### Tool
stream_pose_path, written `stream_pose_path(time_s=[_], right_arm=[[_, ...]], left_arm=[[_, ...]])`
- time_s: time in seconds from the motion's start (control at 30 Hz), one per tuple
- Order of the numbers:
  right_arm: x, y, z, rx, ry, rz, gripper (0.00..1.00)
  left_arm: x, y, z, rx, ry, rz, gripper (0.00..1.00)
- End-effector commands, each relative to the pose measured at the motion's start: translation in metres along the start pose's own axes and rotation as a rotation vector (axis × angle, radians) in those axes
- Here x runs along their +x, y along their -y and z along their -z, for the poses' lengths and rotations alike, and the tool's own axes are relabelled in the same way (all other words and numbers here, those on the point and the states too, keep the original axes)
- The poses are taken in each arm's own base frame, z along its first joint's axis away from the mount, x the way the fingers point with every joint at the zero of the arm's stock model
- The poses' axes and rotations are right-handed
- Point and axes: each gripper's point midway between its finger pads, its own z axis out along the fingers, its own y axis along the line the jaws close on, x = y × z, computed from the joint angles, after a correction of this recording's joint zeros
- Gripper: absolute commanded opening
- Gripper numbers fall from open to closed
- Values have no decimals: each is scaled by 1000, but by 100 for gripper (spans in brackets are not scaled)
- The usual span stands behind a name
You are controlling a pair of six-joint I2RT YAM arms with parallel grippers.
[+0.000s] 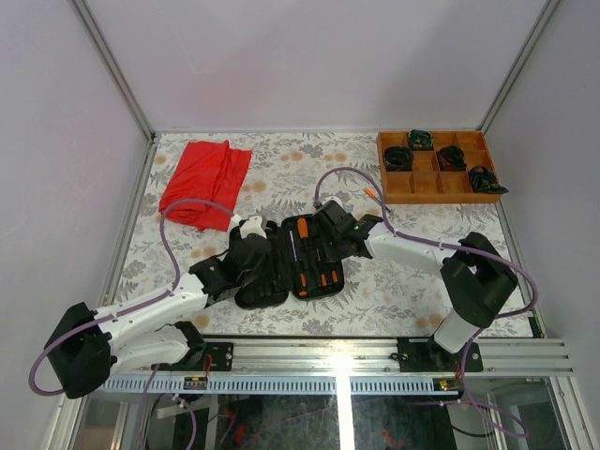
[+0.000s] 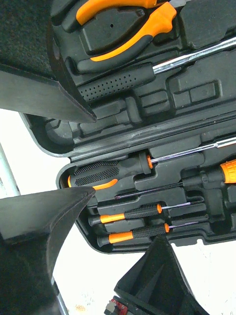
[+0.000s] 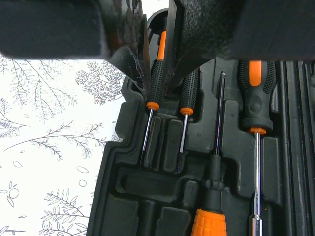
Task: Sort the tools into containers
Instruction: Adjust the screwdriver in the storage box.
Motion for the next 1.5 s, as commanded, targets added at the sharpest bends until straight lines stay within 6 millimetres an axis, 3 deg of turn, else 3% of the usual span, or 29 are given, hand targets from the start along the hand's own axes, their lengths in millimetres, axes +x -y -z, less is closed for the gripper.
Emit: stream_pose_path(time_s=[0.0,0.53,0.67,0.77,0.83,1.0,1.23,1.37,1.47], right_arm=[[-12,0,-5,7,11,0,22],[25,2,-22,29,-183,20,17],[34,2,-25,24,-225,31,11],[55,-2,-32,-11,-302,38,1],[75,-4,-38,-37,-360,33,0],[128,14,-52,10,-474,11,0],[170,29,-69,79,-574,-14,0],[172,32,-70,93,-548,-23,0],[149,31,-60,90,-469,-24,0]], left_arm=[[-6,4,3,18,15,0,53],[-7,5,4,16,15,-2,53],[-7,5,2,17,15,-2,53],[-6,6,0,19,8,-4,53],[-5,7,-1,23,6,-5,53],[3,6,-9,29,-14,-2,53],[29,-6,-28,-3,-88,2,46],[35,-7,-31,8,-99,12,44],[32,-8,-30,0,-92,4,44]])
